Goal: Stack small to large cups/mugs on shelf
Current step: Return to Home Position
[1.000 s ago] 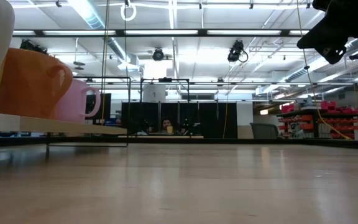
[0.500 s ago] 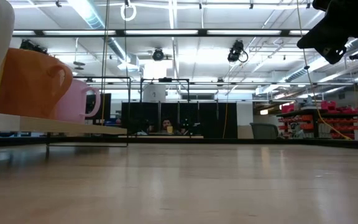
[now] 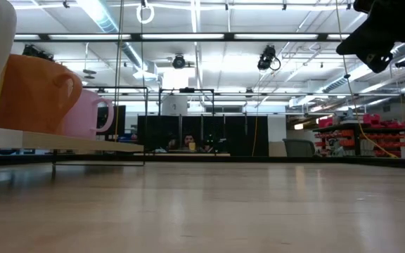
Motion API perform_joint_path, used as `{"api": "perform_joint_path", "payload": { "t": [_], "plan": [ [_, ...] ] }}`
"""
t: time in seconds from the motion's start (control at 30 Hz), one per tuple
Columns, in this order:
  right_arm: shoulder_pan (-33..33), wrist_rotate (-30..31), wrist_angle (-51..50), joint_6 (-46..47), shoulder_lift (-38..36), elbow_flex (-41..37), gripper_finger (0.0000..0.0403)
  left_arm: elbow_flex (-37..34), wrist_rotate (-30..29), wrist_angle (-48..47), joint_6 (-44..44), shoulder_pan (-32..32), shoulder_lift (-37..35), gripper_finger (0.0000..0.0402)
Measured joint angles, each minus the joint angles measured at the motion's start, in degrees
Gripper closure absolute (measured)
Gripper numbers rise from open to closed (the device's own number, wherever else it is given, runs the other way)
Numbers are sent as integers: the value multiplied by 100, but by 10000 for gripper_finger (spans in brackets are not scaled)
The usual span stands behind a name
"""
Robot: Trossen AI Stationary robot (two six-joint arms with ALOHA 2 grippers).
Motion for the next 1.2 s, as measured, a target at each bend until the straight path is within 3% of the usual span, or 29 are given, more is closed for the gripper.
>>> {"api": "perform_joint_path", "payload": {
  "t": [0.17,0.3,0.47,0.57,0.7,0.87,0.93,1.03,1.13,1.2],
  "plan": [
    [0,-67,5,17,-1,0,395,-1,2356,57,-166,0,84,362],
    [0,-143,7,199,1,0,395,0,3011,124,-16,0,234,359],
    [0,-216,18,432,1,0,395,-2,3012,633,539,0,493,364],
    [0,-220,27,462,1,0,395,-2,2702,900,786,-2,518,367],
    [2,-219,27,462,1,0,395,0,1609,784,826,0,472,369],
    [2,-219,21,452,28,0,395,-2,2,-425,440,0,447,362],
    [2,-216,33,452,71,0,395,-5,-331,-593,273,0,397,361],
    [4,-236,27,461,154,0,395,-267,-228,-18,327,0,145,362],
    [2,-287,27,535,273,0,395,-1110,424,1201,697,-1,-470,367],
    [4,-309,36,588,347,0,395,-1778,463,1990,826,0,-869,370]
  ]
}}
